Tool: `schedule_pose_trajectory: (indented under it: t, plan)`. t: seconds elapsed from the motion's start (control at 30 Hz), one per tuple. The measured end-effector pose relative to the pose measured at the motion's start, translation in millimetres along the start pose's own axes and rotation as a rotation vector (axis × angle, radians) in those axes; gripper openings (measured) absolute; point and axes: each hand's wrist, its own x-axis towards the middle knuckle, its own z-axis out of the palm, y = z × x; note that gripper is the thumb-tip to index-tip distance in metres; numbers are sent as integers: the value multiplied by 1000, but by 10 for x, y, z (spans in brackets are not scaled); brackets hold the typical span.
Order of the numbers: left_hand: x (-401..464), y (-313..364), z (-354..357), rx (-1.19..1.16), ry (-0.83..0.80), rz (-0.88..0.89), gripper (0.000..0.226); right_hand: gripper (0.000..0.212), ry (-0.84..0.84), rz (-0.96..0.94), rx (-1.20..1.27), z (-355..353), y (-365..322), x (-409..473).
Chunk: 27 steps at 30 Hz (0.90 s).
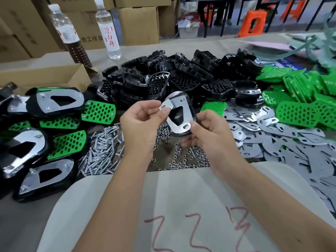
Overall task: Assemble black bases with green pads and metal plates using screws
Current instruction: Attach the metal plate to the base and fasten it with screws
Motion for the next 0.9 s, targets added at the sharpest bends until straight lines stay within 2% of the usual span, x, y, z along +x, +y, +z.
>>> schedule_pose_trajectory:
  t: [0.23,0.53,0.9]
  plan:
    - [50,-54,-20,97,83,56,33,9,-56,-17,8,-15,-15,-14]
    - [47,-23,-35,27,-13,-27,18,8,-93,-45,9,-15,-31,-29]
    - [41,44,-28,-17,-55,-66,19,9,-82,-41,25,-15,-25,-25]
